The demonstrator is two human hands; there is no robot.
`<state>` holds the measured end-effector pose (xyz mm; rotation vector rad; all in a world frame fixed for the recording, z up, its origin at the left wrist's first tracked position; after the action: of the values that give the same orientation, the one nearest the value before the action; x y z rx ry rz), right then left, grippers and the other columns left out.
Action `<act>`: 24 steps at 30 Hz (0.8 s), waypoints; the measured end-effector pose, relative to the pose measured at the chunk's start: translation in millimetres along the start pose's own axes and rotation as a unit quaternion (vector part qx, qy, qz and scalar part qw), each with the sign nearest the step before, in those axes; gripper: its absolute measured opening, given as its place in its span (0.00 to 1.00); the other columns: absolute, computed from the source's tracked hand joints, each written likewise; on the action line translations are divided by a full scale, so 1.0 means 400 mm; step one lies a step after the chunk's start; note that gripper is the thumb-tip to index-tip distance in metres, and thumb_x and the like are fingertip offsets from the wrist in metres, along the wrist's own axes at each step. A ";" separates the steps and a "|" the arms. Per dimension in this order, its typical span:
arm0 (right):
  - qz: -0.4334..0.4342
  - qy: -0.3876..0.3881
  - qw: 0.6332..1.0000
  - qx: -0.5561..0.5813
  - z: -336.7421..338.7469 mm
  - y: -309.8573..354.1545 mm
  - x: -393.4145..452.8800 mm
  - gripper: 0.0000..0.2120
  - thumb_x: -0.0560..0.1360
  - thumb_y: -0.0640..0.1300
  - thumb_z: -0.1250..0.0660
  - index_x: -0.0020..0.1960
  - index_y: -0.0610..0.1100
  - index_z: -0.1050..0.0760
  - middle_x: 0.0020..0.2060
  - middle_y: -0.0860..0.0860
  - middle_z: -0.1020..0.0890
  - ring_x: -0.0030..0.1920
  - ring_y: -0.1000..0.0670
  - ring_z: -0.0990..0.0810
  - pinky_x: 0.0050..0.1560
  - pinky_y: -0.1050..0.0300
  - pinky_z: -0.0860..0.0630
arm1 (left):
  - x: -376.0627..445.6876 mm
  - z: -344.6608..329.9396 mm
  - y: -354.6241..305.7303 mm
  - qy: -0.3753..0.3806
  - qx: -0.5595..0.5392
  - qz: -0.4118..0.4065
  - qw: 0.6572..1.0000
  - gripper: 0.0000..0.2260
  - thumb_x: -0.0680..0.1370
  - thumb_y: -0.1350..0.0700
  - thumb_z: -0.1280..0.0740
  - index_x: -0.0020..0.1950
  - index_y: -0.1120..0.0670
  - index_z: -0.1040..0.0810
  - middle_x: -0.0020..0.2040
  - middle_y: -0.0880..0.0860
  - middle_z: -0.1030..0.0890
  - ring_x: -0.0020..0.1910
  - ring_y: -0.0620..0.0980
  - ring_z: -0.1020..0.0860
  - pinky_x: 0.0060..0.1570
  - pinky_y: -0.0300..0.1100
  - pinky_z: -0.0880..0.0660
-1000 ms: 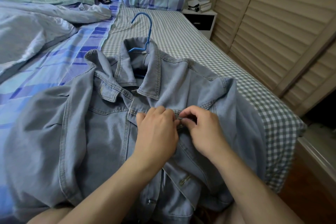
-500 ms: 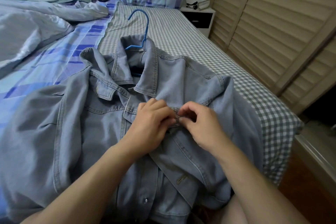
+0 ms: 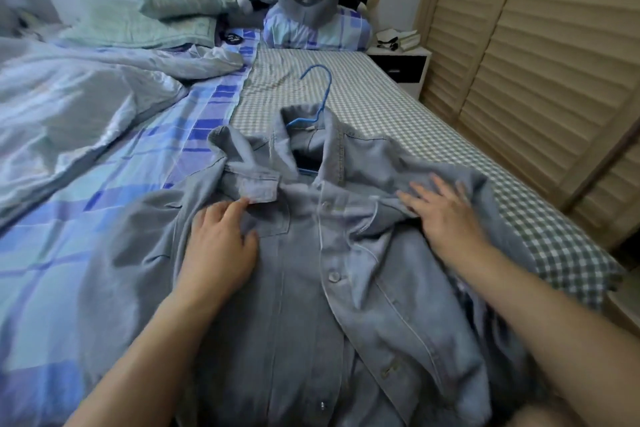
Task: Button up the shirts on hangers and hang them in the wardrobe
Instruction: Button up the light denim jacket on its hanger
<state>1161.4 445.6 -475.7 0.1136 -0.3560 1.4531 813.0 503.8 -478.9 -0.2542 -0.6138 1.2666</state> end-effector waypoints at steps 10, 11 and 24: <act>0.043 -0.100 0.978 0.178 0.238 0.321 0.098 0.24 0.69 0.27 0.36 0.60 0.44 0.17 0.65 0.45 0.21 0.66 0.39 0.30 0.71 0.44 0.34 | 0.023 0.129 0.249 0.031 0.174 0.050 0.983 0.22 0.79 0.41 0.35 0.71 0.47 0.24 0.73 0.53 0.27 0.73 0.56 0.31 0.71 0.53 0.36; 0.085 -0.092 0.963 0.241 0.249 0.407 0.109 0.25 0.69 0.26 0.38 0.60 0.43 0.17 0.62 0.47 0.20 0.65 0.42 0.28 0.70 0.49 0.33 | 0.021 0.129 0.246 0.024 0.182 0.045 0.982 0.20 0.79 0.43 0.34 0.68 0.48 0.23 0.71 0.53 0.26 0.72 0.57 0.30 0.69 0.53 0.35; -0.044 -0.032 0.940 0.337 -0.045 0.537 0.256 0.12 0.80 0.45 0.35 0.43 0.40 0.19 0.39 0.46 0.19 0.42 0.44 0.23 0.41 0.51 0.32 | 0.092 -0.016 0.124 0.013 -0.016 0.066 0.998 0.07 0.78 0.56 0.37 0.48 0.57 0.20 0.52 0.60 0.21 0.55 0.62 0.24 0.56 0.51 0.29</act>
<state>961.2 574.2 -491.1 0.7214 0.1110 1.4320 782.5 554.3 -498.5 -0.3414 -0.6020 1.3794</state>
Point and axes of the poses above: each hand's wrist, its own x-axis towards the middle knuckle, its own z-axis out of the back of the hand, y = z × x, the point moved 10 cm from there along x, towards the middle knuckle
